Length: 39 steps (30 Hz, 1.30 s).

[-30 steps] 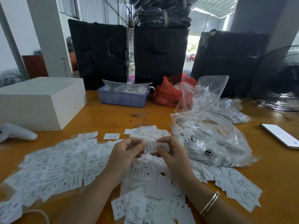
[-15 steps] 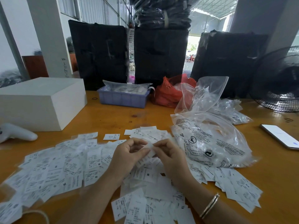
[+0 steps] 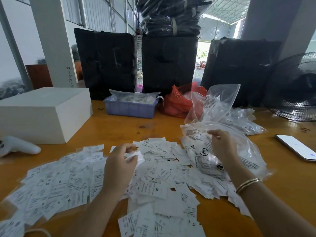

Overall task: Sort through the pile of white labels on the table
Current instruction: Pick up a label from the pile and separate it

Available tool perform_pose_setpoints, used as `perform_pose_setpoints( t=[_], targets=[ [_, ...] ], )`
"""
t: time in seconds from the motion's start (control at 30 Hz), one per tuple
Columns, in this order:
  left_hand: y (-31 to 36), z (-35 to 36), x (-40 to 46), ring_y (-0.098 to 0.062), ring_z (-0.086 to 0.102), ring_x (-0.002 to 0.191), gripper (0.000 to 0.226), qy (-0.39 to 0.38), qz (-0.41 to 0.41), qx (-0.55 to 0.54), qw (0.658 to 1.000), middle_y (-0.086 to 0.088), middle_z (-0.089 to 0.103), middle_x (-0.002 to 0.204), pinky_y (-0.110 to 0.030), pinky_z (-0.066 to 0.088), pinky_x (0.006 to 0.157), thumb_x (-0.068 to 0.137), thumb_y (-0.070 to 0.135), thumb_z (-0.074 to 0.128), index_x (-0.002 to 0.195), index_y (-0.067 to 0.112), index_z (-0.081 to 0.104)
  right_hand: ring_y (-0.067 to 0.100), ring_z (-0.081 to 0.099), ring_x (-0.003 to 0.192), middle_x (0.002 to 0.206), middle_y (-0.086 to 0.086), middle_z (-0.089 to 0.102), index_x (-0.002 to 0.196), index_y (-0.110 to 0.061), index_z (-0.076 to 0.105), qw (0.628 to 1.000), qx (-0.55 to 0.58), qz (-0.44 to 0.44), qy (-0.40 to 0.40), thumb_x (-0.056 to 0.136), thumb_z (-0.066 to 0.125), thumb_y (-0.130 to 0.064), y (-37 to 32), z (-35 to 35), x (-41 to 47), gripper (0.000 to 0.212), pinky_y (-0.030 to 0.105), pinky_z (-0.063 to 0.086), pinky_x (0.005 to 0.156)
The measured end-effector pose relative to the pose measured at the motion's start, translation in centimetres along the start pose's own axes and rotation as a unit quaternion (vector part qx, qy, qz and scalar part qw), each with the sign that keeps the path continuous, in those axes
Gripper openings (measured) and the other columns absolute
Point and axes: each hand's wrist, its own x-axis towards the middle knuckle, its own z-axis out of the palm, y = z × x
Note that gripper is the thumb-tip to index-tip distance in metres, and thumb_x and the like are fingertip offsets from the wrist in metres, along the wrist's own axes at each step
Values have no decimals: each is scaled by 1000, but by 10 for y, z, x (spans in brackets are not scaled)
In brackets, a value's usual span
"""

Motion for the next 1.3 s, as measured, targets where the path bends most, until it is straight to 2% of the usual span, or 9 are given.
perform_pose_setpoints(
  t=[0.1, 0.27, 0.5, 0.7, 0.83, 0.9, 1.0, 1.13, 1.3],
  targets=[
    [-9, -1, 4, -12, 59, 82, 26, 5, 24, 138, 990, 1, 65, 106, -30, 52, 78, 83, 14, 71, 108, 19, 66, 24, 58, 90, 113, 9, 65, 110, -6, 67, 968, -183, 43, -165, 93, 50, -13, 18, 4, 18, 24, 29, 46, 75],
    [-15, 2, 5, -20, 56, 103, 21, 7, 16, 238, 971, 1, 62, 112, -42, 41, 93, 85, 21, 66, 106, 23, 67, 23, 61, 77, 88, 7, 70, 90, -9, 73, 955, -256, 53, -140, 89, 57, -21, 17, 9, 19, 21, 31, 51, 71],
    [-13, 6, 3, -22, 60, 98, 14, 11, 66, 204, 977, 0, 67, 103, -40, 43, 85, 81, 16, 70, 94, 20, 70, 19, 58, 77, 77, -1, 66, 77, -17, 69, 981, -164, 77, -67, 84, 66, -25, 14, 5, 19, 11, 37, 49, 77],
    [-5, 10, -2, -15, 56, 102, 13, -12, 138, 115, 984, 8, 63, 103, -35, 40, 89, 83, 17, 69, 96, 21, 69, 3, 58, 88, 84, -17, 64, 78, -31, 61, 996, 62, -54, 32, 87, 65, -28, -20, 6, -13, 9, 35, 44, 91],
    [4, 9, -7, 10, 47, 105, 15, -109, 98, -37, 988, 26, 54, 109, -20, 36, 94, 93, 42, 50, 105, 38, 59, 4, 59, 63, 72, -7, 65, 78, -32, 58, 968, 221, -82, -91, 80, 65, -38, -50, 22, -58, 9, 20, 51, 61],
    [6, 9, -10, 16, 47, 105, 24, -148, 67, -89, 983, 29, 55, 110, -4, 36, 84, 90, 51, 48, 110, 42, 55, 12, 65, 65, 74, 0, 69, 84, -25, 58, 949, 262, -51, -168, 86, 63, -25, -54, 35, -74, 6, 23, 52, 60],
    [6, 8, -10, 15, 52, 100, 34, -173, 31, -135, 975, 27, 60, 106, -9, 41, 79, 85, 60, 49, 113, 43, 54, 11, 68, 69, 76, 0, 71, 92, -20, 57, 918, 314, -30, -240, 90, 61, -12, -52, 49, -90, 9, 24, 54, 67],
    [7, 9, -9, 13, 56, 89, 20, -162, 16, -126, 979, 25, 63, 94, -8, 47, 68, 81, 54, 52, 97, 44, 57, 12, 69, 77, 79, -4, 70, 104, -28, 53, 910, 315, -43, -268, 89, 63, -8, -50, 58, -99, 28, 31, 55, 74],
    [6, 11, -9, 7, 60, 81, 13, -144, 19, -116, 983, 24, 66, 81, -6, 46, 67, 87, 24, 65, 82, 36, 63, 8, 68, 78, 79, -4, 69, 111, -37, 48, 904, 315, -37, -287, 86, 65, -6, -49, 63, -100, 43, 14, 49, 67]
  ],
)
